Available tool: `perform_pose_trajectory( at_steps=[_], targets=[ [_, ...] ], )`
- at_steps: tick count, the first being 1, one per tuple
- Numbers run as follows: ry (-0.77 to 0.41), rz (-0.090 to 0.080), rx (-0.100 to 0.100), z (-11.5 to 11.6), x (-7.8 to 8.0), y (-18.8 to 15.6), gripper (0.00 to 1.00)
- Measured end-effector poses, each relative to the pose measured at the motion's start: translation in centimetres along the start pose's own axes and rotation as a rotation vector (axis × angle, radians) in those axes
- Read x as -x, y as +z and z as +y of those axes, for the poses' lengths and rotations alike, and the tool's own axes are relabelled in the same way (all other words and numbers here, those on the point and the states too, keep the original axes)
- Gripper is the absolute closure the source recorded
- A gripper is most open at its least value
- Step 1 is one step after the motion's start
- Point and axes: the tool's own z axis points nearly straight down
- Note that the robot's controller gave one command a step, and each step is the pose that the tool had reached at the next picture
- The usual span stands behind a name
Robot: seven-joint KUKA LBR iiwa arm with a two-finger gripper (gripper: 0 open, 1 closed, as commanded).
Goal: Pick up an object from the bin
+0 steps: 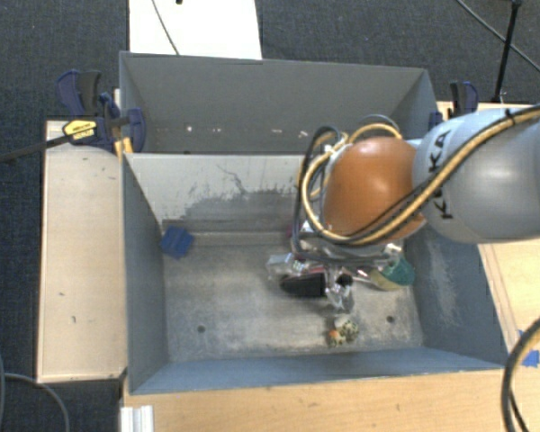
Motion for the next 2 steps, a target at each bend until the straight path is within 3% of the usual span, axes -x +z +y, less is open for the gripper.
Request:
perform_pose_trajectory(
  at_steps=[1, 2],
  targets=[
    [0.006, 0.002, 0.005, 0.2, -0.1, 0.1, 1.00],
    [-0.022, -0.006, -0.008, 3.0, 0.1, -15.1, 1.00]
  ],
)
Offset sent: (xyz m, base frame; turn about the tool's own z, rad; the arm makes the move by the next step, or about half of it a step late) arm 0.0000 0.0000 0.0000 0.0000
